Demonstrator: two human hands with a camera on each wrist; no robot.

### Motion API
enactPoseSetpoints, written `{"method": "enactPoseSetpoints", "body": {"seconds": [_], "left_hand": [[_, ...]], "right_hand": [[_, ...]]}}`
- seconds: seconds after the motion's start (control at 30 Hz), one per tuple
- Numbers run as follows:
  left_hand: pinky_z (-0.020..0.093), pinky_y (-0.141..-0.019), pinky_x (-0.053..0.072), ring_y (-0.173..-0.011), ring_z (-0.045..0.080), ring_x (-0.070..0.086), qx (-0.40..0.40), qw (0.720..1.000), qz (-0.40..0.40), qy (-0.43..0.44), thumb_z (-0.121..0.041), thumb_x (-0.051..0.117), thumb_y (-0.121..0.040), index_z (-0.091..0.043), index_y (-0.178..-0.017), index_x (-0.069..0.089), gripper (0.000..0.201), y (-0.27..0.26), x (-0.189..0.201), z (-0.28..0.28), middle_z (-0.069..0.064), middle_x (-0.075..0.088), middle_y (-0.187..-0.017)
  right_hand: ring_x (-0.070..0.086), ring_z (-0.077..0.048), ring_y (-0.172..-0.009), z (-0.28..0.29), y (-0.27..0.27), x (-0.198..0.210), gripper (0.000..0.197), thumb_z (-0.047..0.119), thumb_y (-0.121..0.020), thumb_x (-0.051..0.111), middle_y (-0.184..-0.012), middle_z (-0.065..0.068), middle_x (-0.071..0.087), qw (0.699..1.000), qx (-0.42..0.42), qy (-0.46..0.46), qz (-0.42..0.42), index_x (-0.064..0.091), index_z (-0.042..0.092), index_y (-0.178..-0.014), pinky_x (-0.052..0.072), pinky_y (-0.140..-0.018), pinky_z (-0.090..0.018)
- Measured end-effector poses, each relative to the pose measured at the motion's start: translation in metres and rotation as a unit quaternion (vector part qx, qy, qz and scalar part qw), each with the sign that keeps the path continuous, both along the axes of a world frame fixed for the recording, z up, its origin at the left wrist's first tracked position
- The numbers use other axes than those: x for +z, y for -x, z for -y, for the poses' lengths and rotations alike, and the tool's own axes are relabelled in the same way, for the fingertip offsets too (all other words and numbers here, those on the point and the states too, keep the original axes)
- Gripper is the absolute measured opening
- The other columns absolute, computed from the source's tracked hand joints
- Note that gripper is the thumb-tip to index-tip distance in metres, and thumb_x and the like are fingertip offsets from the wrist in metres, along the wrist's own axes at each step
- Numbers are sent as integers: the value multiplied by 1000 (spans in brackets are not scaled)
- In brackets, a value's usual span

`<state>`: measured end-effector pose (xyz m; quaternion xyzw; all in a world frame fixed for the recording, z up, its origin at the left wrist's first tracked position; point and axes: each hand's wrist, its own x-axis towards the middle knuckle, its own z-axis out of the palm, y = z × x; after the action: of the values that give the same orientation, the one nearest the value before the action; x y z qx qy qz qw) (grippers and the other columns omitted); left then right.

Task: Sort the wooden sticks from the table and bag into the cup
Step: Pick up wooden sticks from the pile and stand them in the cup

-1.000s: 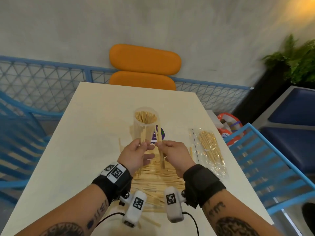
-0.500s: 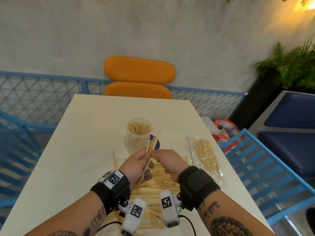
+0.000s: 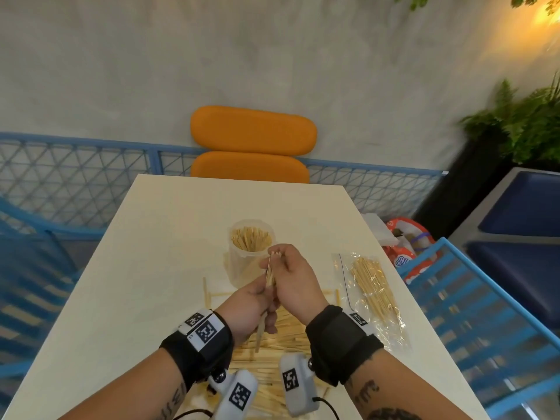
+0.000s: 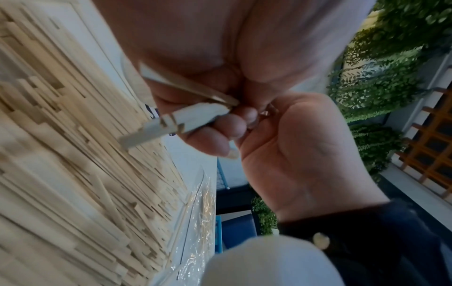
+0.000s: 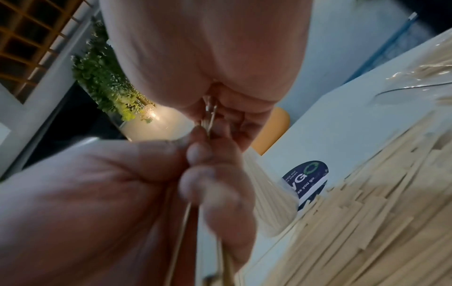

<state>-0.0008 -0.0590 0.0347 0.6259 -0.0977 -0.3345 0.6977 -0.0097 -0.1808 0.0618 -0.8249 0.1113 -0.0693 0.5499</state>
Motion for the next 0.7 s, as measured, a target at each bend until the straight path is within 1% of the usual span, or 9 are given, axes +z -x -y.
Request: {"method": "enactPoseSetpoints", "body": {"seconds": [0.07,0.17,0.27,0.33,0.4,0.47,0.53,0.63,0.7], "left_hand": [[29,-50,39,-51,14,40,4,1000,-17,10,-12,38,-107,-14,-101,54,18,-2,-2,-2,-2,47,-64],[25,-47,31,-51,12,34,13,999,-41,16,-16,38,-108,-8,-104,52,16,-3,-3,-6,-2,46,-65],[24,-45,32,-50,11,36,-5,999,-34,23,-17,39,-108,-11,-111,49,12,-6,-3,-3,-2,48,-67],[24,-45,33,-50,11,36,-20,999,-28,24,-16,38,-108,-14,-113,48,12,-7,-1,-1,-1,48,-68],[24,-47,34,-52,11,37,-28,999,-23,36,-16,38,-108,-19,-117,49,15,-9,-2,0,0,48,-70],[26,-51,37,-55,11,39,-15,999,7,35,-14,38,-108,-18,-113,53,17,-11,-1,0,0,47,-72],[29,-59,42,-61,13,45,30,998,49,19,-14,40,-107,-18,-108,59,20,-18,3,-3,-2,49,-71],[35,-75,47,-69,17,51,130,987,46,79,-14,38,-108,-15,-100,58,21,-37,21,-9,-1,53,-73],[37,-81,48,-70,18,53,175,975,45,132,-12,34,-108,-16,-96,55,24,-50,36,-12,-1,53,-71]], "right_hand": [[67,-13,-79,3,-2,1,20,25,-105,42,-101,4,72,1000,-5,-12,8,62,26,-110,55,-68,-31],[65,-9,-86,14,-4,4,25,31,-104,46,-110,9,71,999,2,-14,30,57,30,-127,56,-78,-30],[65,-9,-77,14,0,7,23,30,-103,51,-103,4,69,998,59,33,11,61,28,-124,55,-70,-26],[68,-18,-71,13,4,8,19,22,-102,52,-95,6,69,997,67,45,6,67,21,-114,56,-66,-25],[70,-26,-76,14,6,5,20,22,-102,53,-97,5,70,998,52,16,14,67,19,-116,58,-70,-29],[70,-21,-89,14,7,1,30,31,-103,52,-113,2,69,998,49,-31,22,57,24,-132,58,-80,-31],[68,-14,-104,16,9,-6,34,36,-104,48,-123,3,66,996,36,-79,21,48,29,-137,57,-89,-33],[67,-10,-96,22,14,-10,21,27,-105,49,-113,5,67,997,40,-71,8,54,28,-125,54,-80,-26],[63,-8,-99,19,15,-11,28,28,-102,54,-113,11,64,996,88,-17,-13,52,25,-130,51,-85,-23]]}}
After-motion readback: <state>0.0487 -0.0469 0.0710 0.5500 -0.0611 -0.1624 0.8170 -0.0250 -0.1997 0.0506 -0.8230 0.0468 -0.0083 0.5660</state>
